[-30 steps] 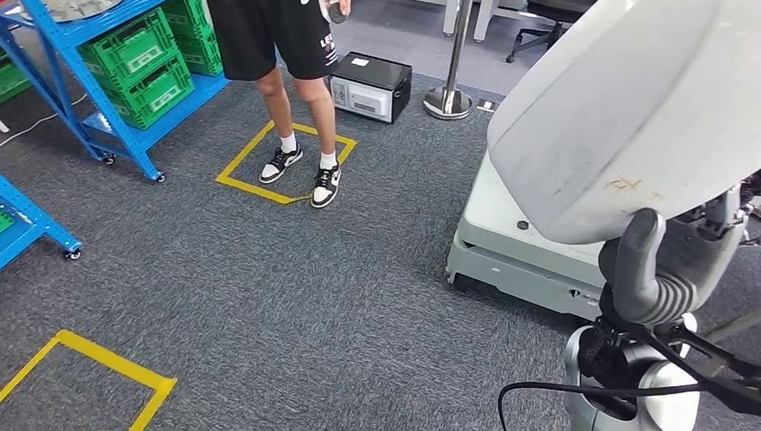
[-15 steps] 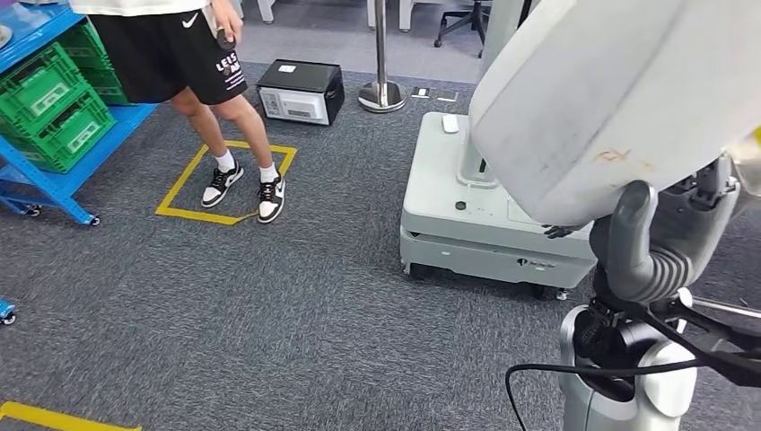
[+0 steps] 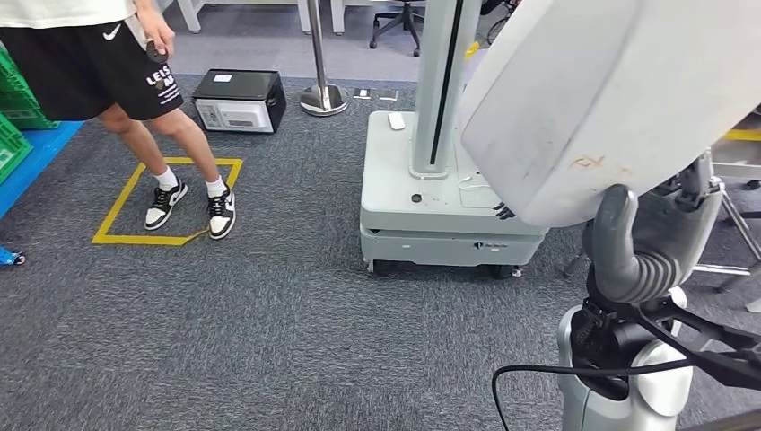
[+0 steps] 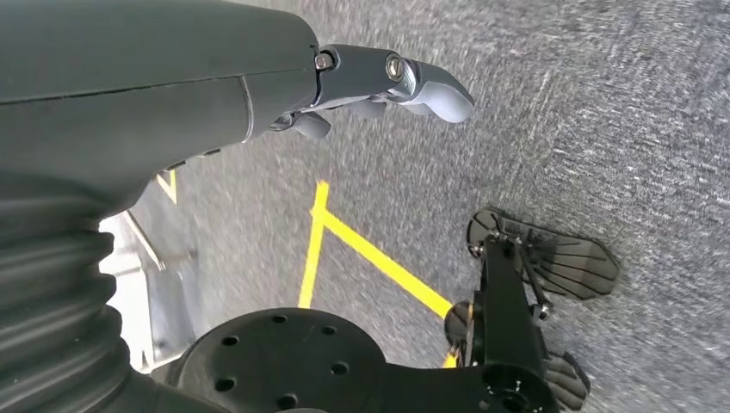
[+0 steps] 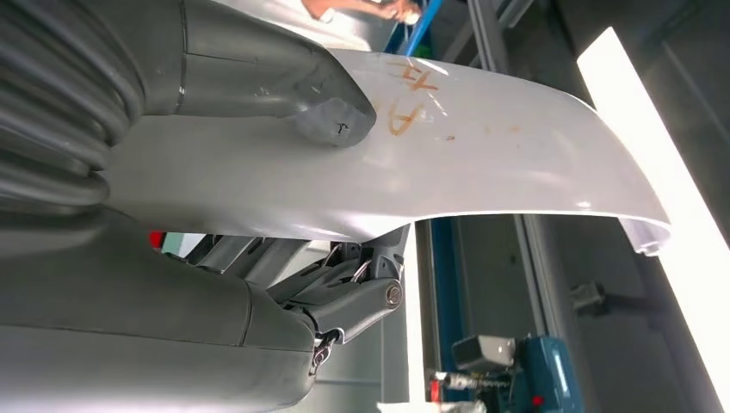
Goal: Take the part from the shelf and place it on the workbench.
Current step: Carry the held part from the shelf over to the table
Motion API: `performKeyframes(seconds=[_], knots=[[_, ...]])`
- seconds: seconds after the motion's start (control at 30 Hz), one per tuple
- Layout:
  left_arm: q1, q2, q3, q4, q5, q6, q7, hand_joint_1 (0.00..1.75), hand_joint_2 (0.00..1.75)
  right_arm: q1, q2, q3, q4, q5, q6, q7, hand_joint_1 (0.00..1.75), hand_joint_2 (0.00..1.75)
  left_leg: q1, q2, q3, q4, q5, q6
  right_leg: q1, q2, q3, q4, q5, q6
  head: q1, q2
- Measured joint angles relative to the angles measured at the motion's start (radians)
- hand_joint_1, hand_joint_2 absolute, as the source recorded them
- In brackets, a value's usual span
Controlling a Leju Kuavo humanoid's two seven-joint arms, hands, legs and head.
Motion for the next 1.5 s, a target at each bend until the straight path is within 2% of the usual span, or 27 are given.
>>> performKeyframes(seconds=[0.03,0.1,0.17,0.23,0.27,0.33,0.4,0.47,0.5,0.57,0.63,0.7,0.77,0.83,0.9,0.97,1.0,1.03,1.07,1.13,1.17,1.2,1.27,1.33,1.4,1.47,1.5], knots=[[-0.004,0.000,0.000,0.000,0.000,0.000,0.002,0.00,1.75,0.003,0.000,0.000,0.001,0.001,0.001,-0.001,1.75,1.75,0.002,0.014,-0.001,0.003,-0.002,-0.003,-0.003,-0.008,0.024,-0.043,0.026,0.003,0.000,0.000],[-0.013,0.001,0.000,-0.001,0.002,0.000,0.004,0.00,1.75,0.004,0.000,0.000,0.003,0.003,0.004,-0.006,1.75,1.75,0.003,0.037,-0.004,0.013,-0.011,-0.013,-0.006,-0.047,0.104,-0.182,0.080,0.007,0.000,0.000],[-0.016,0.003,0.000,-0.001,0.004,0.000,0.004,0.00,1.75,0.003,0.000,0.000,0.008,0.005,0.005,-0.009,1.75,1.75,0.001,0.056,-0.005,0.022,-0.023,-0.027,-0.003,-0.071,0.144,-0.256,0.098,-0.003,-0.001,0.000],[-0.017,0.003,0.000,-0.001,0.005,0.000,0.005,0.00,1.75,0.002,0.000,-0.001,0.013,0.006,0.005,-0.010,1.75,1.75,0.001,0.076,0.003,0.022,-0.029,-0.038,0.000,-0.054,0.142,-0.261,0.098,-0.020,-0.001,0.000],[-0.017,0.003,0.000,0.000,0.006,0.000,0.005,0.00,1.75,0.003,0.000,-0.001,0.014,0.007,0.006,-0.010,1.75,1.75,0.003,0.074,0.007,0.025,-0.032,-0.045,-0.001,-0.042,0.141,-0.263,0.101,-0.027,-0.001,0.000],[-0.012,0.003,0.000,0.000,0.010,0.000,0.004,0.00,1.75,0.002,0.000,-0.001,0.015,0.007,0.008,-0.011,1.75,1.75,0.007,0.027,-0.006,0.065,-0.064,-0.056,-0.005,-0.021,0.140,-0.267,0.107,-0.039,-0.002,0.000],[-0.001,0.002,0.000,0.001,0.015,0.000,0.002,0.00,1.75,0.002,0.002,0.000,0.015,0.008,0.008,-0.011,1.75,1.75,0.010,-0.033,-0.057,0.179,-0.127,-0.063,-0.007,-0.001,0.139,-0.268,0.110,-0.045,-0.002,0.000],[0.013,0.001,0.000,0.002,0.017,0.000,0.000,0.00,1.75,0.004,0.002,0.000,0.017,0.008,0.008,-0.011,1.75,1.75,0.010,-0.050,-0.112,0.290,-0.165,-0.062,-0.005,0.025,0.136,-0.267,0.111,-0.046,-0.002,0.000],[0.018,0.001,0.000,0.002,0.018,0.000,0.001,0.00,1.75,0.005,0.002,0.000,0.018,0.008,0.008,-0.011,1.75,1.75,0.010,-0.053,-0.120,0.301,-0.155,-0.059,-0.004,0.040,0.135,-0.266,0.111,-0.046,-0.002,0.000],[0.024,0.001,0.000,0.002,0.020,0.000,0.009,0.00,1.75,0.007,0.002,0.000,0.019,0.008,0.009,-0.011,1.75,1.75,0.010,-0.070,-0.083,0.208,-0.088,-0.050,-0.004,0.068,0.136,-0.265,0.113,-0.045,-0.002,0.000],[0.026,0.001,0.000,0.002,0.021,0.000,0.023,0.00,1.75,0.014,0.002,0.000,0.019,0.008,0.012,-0.012,1.75,1.75,0.009,-0.119,-0.026,0.075,-0.032,-0.042,-0.005,0.090,0.134,-0.265,0.116,-0.038,-0.002,0.000],[0.027,0.000,0.000,0.002,0.019,0.000,0.029,0.00,1.75,0.028,0.002,0.001,0.019,0.008,0.019,-0.018,1.75,1.75,0.004,-0.140,-0.006,0.023,-0.020,-0.038,-0.008,0.109,0.130,-0.267,0.120,-0.026,-0.002,0.000],[0.026,-0.001,0.000,0.002,0.014,0.000,0.025,0.00,1.75,0.041,0.003,0.001,0.020,0.008,0.027,-0.024,1.75,1.75,0.003,-0.115,0.000,0.015,-0.012,-0.029,-0.011,0.122,0.124,-0.271,0.127,-0.012,-0.002,0.000],[0.026,-0.001,0.000,0.001,0.002,0.000,0.017,0.00,1.75,0.046,0.003,0.000,0.020,0.011,0.032,-0.026,1.75,1.75,0.005,-0.088,0.005,0.002,0.000,-0.016,-0.007,0.081,0.105,-0.242,0.108,-0.006,0.000,0.000],[0.025,0.000,0.000,0.001,-0.012,0.000,0.012,0.00,1.75,0.047,0.004,-0.001,0.019,0.014,0.035,-0.023,1.75,1.75,0.005,-0.058,0.003,-0.003,0.005,-0.009,-0.002,0.022,0.056,-0.138,0.048,-0.004,0.002,0.000],[0.022,0.001,-0.002,0.000,-0.021,0.000,0.010,0.00,1.75,0.056,0.007,-0.003,0.019,0.017,0.037,-0.019,1.75,1.75,0.003,-0.026,-0.002,0.001,0.003,-0.006,-0.003,0.006,0.003,-0.020,-0.003,0.002,0.002,0.000],[0.018,0.001,-0.003,0.000,-0.024,0.000,0.008,0.00,1.75,0.061,0.007,-0.005,0.019,0.019,0.038,-0.017,1.75,1.75,0.003,-0.011,-0.004,0.003,0.002,-0.006,-0.004,0.003,-0.003,0.001,-0.005,0.004,0.002,0.000],[0.013,0.001,-0.006,0.000,-0.026,0.000,0.008,0.00,1.75,0.065,0.008,-0.007,0.017,0.022,0.039,-0.014,1.75,1.75,0.003,0.004,-0.007,0.007,0.001,-0.007,-0.005,-0.002,0.012,-0.020,0.009,0.006,0.002,0.000],[0.008,0.000,-0.008,0.000,-0.028,0.000,0.007,0.00,1.75,0.067,0.009,-0.008,0.015,0.024,0.040,-0.013,1.75,1.75,0.004,0.017,-0.008,0.011,-0.001,-0.009,-0.005,-0.013,0.048,-0.077,0.036,0.007,0.002,0.000],[-0.001,0.000,-0.013,0.000,-0.030,0.000,0.007,0.00,1.75,0.067,0.013,-0.009,0.009,0.029,0.040,-0.008,1.75,1.75,0.002,0.040,-0.011,0.022,-0.010,-0.018,-0.003,-0.056,0.125,-0.210,0.076,0.002,0.002,0.000],[-0.004,0.000,-0.015,0.000,-0.030,0.000,0.007,0.00,1.75,0.065,0.016,-0.009,0.007,0.031,0.041,-0.006,1.75,1.75,0.000,0.049,-0.011,0.026,-0.015,-0.023,-0.002,-0.071,0.148,-0.247,0.083,-0.004,0.001,0.000],[-0.006,0.000,-0.017,-0.001,-0.029,0.000,0.007,0.00,1.75,0.062,0.019,-0.010,0.006,0.033,0.041,-0.004,1.75,1.75,-0.001,0.059,-0.010,0.028,-0.020,-0.029,0.000,-0.078,0.156,-0.261,0.083,-0.011,0.001,0.000],[-0.009,-0.001,-0.017,-0.001,-0.025,0.000,0.007,0.00,1.75,0.056,0.024,-0.010,0.006,0.033,0.043,-0.001,1.75,1.75,0.001,0.075,-0.001,0.027,-0.024,-0.041,0.001,-0.056,0.157,-0.262,0.087,-0.025,0.000,0.000],[-0.009,-0.002,-0.017,-0.001,-0.019,0.000,0.007,0.00,1.75,0.050,0.027,-0.010,0.006,0.033,0.047,0.003,1.75,1.75,0.005,0.040,-0.003,0.050,-0.043,-0.055,-0.003,-0.034,0.156,-0.268,0.096,-0.037,0.000,0.000],[-0.002,-0.002,-0.017,0.000,-0.016,0.000,0.007,0.00,1.75,0.044,0.034,-0.010,0.006,0.033,0.052,0.005,1.75,1.75,0.009,-0.025,-0.044,0.144,-0.100,-0.064,-0.006,-0.014,0.154,-0.272,0.102,-0.045,-0.001,0.000],[0.009,-0.002,-0.017,0.001,-0.013,0.000,0.007,0.00,1.75,0.040,0.039,-0.010,0.007,0.034,0.055,0.007,1.75,1.75,0.011,-0.049,-0.101,0.268,-0.154,-0.066,-0.006,0.012,0.150,-0.271,0.105,-0.047,-0.001,0.000],[0.014,-0.002,-0.017,0.001,-0.011,0.000,0.007,0.00,1.75,0.040,0.040,-0.010,0.008,0.034,0.056,0.008,1.75,1.75,0.012,-0.051,-0.117,0.298,-0.157,-0.066,-0.005,0.026,0.149,-0.271,0.105,-0.047,-0.001,0.000]])
